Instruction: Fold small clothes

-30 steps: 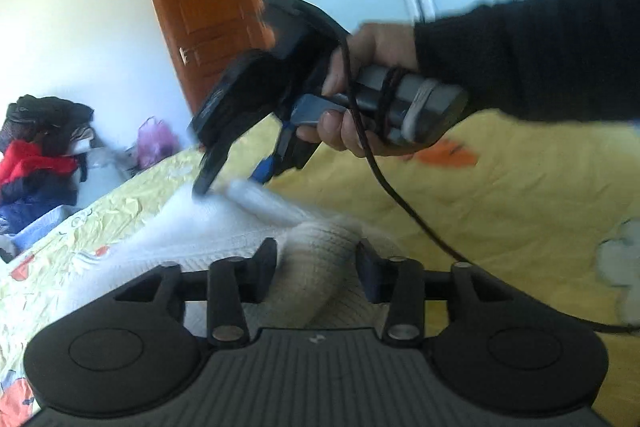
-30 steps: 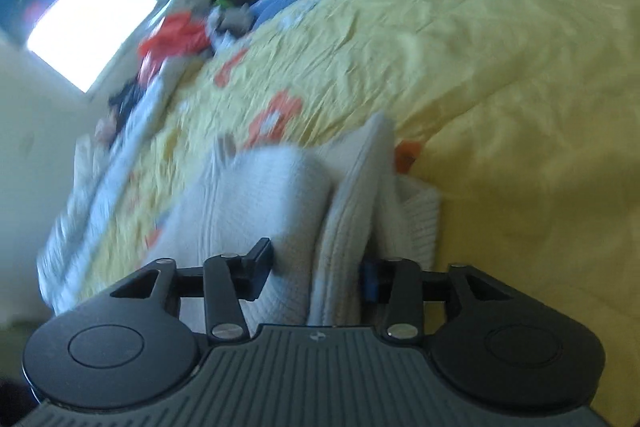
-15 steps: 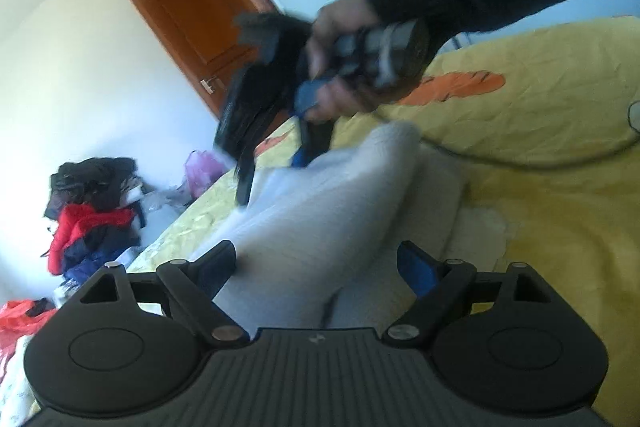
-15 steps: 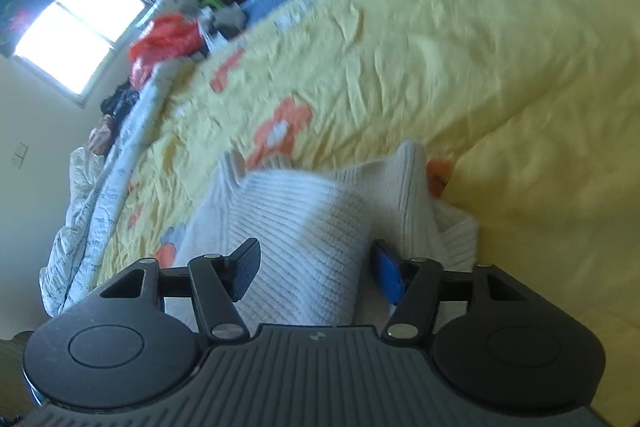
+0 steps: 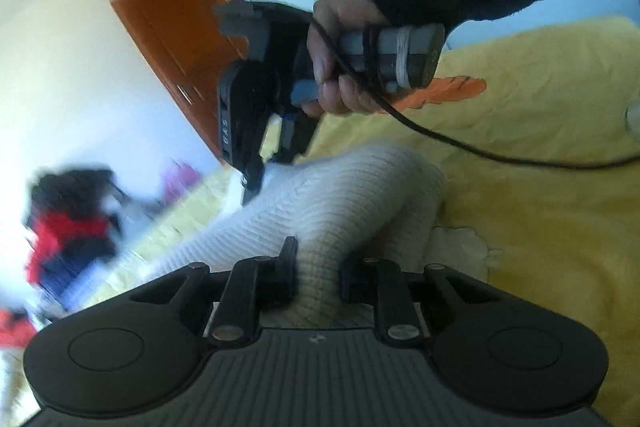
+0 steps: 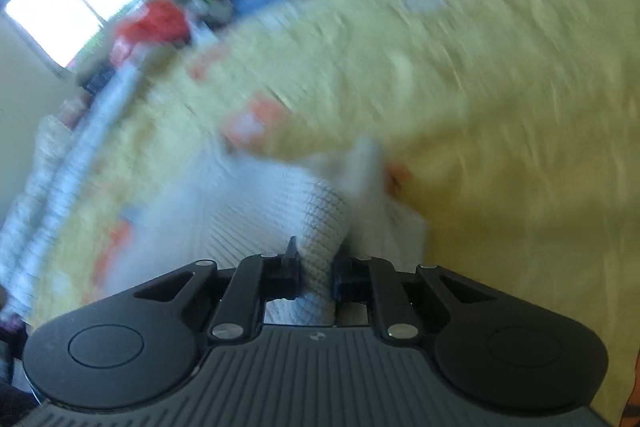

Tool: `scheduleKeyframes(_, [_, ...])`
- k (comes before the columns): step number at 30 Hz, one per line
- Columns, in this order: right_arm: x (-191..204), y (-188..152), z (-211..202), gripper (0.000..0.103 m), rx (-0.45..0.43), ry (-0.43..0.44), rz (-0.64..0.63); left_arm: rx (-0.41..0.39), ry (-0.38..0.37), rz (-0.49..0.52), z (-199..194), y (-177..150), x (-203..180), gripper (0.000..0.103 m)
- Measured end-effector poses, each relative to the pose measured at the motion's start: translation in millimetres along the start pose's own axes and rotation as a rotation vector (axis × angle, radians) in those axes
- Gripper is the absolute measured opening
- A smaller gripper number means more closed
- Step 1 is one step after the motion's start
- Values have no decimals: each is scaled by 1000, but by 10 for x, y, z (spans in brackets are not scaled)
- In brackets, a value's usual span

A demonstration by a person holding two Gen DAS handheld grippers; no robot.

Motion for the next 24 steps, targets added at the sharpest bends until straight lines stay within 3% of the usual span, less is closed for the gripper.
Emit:
scheduleKeyframes(1, [-44, -13, -14, 15, -24, 27, 30, 2, 6, -4, -12, 17, 4, 24])
scheduleKeyframes(2, [-76, -13, -36, 23, -33, 40, 66, 1, 2, -24, -49, 27, 42, 26])
scheduleKeyframes(4, [-75, -26, -81, 31, -45, 55, 86, -4, -17, -77, -179, 40, 163, 35])
scheduleKeyframes(5, [-68, -35, -120, 38, -53, 63, 93, -13, -24, -116, -240, 38, 284, 55])
scheduleKeyframes(6, [-53, -40, -168, 43, -63, 70, 102, -20, -23, -163, -312, 16, 412, 82])
scheduleKeyframes(8, [-74, -43, -336, 54, -109, 101, 133, -34, -4, -280, -447, -65, 712, 101])
scheduleKeyframes(10, [-72, -73, -496, 70, -178, 113, 145, -2, 2, -421, -480, -194, 1049, 101])
scheduleKeyframes(12, [-125, -115, -557, 84, -200, 79, 140, 106, -5, -591, -342, -363, 1406, 100])
scheduleKeyframes(15, [-191, -178, -455, 84, -143, -2, 133, 237, -60, -941, -24, -719, 1966, 99])
scheduleKeyframes(16, [-212, -209, -405, 84, -121, -3, 144, 262, -108, -1070, 90, -851, 2091, 99])
scheduleKeyframes(18, [-211, -260, -320, 84, -97, 18, 158, 312, -188, -1230, 329, -1029, 2217, 99])
scheduleKeyframes(22, [-154, -357, -121, 90, -41, 36, 167, 318, -275, -1308, 621, -1043, 2182, 99])
scheduleKeyframes(24, [-98, -406, -83, 92, -60, 58, 150, 345, -270, -1323, 765, -1035, 2138, 98])
Point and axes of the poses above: each gripper's, at about its wrist camera, not at the fingertips, and z roughly the way its jaws point, x to its left, y to its top, the point moved 2 cm from there along z, roughly the way its jaws point, and after that the axes turned 1 degree about z, right-handed, at the moved point
